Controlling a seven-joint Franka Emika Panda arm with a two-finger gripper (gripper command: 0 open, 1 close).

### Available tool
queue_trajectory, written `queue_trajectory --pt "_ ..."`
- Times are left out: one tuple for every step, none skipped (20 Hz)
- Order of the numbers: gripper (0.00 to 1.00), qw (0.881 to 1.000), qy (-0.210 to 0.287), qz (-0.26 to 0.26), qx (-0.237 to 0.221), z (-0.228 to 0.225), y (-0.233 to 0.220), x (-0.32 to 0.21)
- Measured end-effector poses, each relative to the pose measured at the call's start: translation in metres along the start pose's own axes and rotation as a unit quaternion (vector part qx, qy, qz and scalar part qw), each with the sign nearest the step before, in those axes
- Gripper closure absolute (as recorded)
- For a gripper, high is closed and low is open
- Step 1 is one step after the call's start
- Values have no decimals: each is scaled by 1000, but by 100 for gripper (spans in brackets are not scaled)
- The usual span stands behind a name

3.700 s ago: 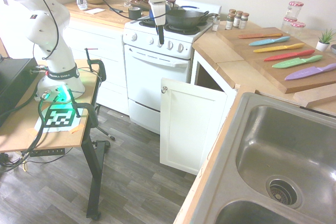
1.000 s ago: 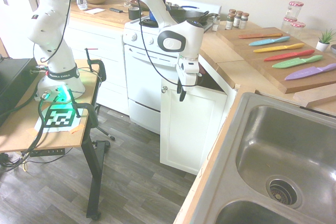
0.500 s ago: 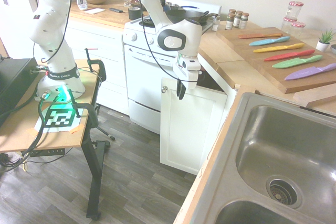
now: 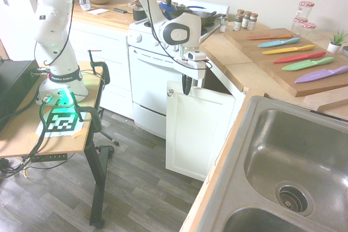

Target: Close the cabinet

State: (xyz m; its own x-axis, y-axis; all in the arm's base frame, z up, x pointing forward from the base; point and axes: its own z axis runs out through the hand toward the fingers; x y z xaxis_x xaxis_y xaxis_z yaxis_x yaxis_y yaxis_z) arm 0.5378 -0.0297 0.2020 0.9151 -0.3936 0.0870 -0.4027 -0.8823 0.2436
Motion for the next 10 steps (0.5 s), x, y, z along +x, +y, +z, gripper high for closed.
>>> queue_trajectory --pt "100 1000 -2 -1 -1 0 -2 -1" --pt "100 1000 -3 -2 -2 0 -2 -1" --pt "100 1000 -5 -1 -3 0 -3 0" --pt "100 1000 -7 0 -3 0 -4 0" --pt "100 1000 -8 1 0 -1 -6 1" --pt "100 1000 -9 1 3 -2 -9 2" --pt "100 1000 -10 1 6 -3 -13 2" --pt "100 1000 -11 2 10 -5 -18 3" --pt "100 1000 -13 2 14 -7 -24 4" --pt "100 1000 -14 2 19 -9 -29 5"
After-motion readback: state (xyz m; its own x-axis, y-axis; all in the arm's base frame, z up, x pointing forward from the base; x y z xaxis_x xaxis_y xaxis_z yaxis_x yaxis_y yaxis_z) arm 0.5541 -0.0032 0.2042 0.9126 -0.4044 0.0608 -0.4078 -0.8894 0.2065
